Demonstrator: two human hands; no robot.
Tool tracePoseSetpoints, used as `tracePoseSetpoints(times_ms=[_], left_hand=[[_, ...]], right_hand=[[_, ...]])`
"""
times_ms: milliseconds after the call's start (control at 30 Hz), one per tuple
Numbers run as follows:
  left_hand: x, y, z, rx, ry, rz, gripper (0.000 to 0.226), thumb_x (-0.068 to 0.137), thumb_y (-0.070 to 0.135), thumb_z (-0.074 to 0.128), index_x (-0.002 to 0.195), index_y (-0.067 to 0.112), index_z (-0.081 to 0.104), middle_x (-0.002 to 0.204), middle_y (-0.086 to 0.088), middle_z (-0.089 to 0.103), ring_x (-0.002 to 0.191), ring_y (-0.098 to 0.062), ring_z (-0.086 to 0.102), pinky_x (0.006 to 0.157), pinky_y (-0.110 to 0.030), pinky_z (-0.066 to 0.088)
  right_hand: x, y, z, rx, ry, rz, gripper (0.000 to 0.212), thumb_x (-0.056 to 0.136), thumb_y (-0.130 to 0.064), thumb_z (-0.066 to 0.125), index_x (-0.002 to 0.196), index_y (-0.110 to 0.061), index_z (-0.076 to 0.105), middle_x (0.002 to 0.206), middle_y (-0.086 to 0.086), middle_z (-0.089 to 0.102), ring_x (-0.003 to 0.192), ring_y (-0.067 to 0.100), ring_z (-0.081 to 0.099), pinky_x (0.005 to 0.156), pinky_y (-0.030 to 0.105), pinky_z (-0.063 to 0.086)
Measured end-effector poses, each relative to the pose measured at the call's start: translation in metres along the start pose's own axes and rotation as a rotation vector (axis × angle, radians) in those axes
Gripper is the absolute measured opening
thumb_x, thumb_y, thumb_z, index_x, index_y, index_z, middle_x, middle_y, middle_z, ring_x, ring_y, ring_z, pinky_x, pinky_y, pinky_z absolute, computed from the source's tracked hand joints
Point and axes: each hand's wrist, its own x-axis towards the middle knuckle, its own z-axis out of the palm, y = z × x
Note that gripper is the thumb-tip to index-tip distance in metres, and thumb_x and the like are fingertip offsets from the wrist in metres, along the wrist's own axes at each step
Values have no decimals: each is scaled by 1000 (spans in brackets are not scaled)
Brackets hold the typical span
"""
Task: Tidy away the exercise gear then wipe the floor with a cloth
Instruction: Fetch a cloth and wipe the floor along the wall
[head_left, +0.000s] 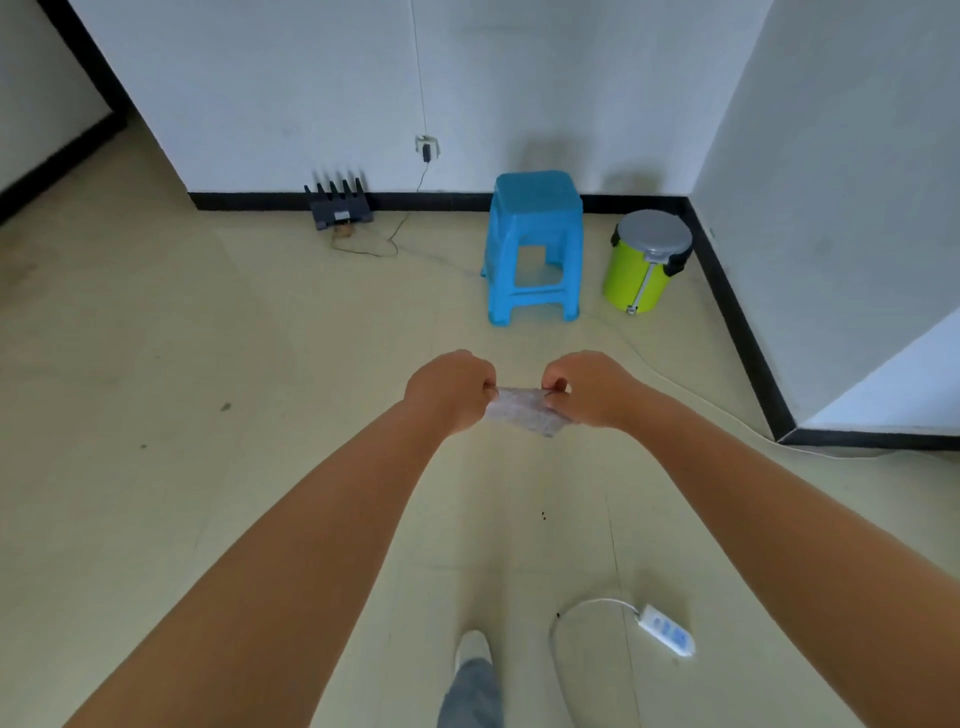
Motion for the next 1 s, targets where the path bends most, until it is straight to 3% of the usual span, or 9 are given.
tracePoseSetpoints(times_ms=[633,1000], left_hand=[[558,-41,-177,-87,-20,83,30,98,21,41,119,11,61,120,-11,58,110,-26,55,91,-34,45],[878,-93,-189,-161,-104,127,28,96,21,45,114,12,65,118,-11,60,111,-26,54,91,-33,44]], right_hand=[[491,214,-199,120,29,110,24,91,-11,50,106,-1,66,112,14,65,108,25,56,84,29,39],[768,334,-229,202,-19,205,26,92,-12,52,113,-3,65,117,13,63,111,24,55,88,23,35]])
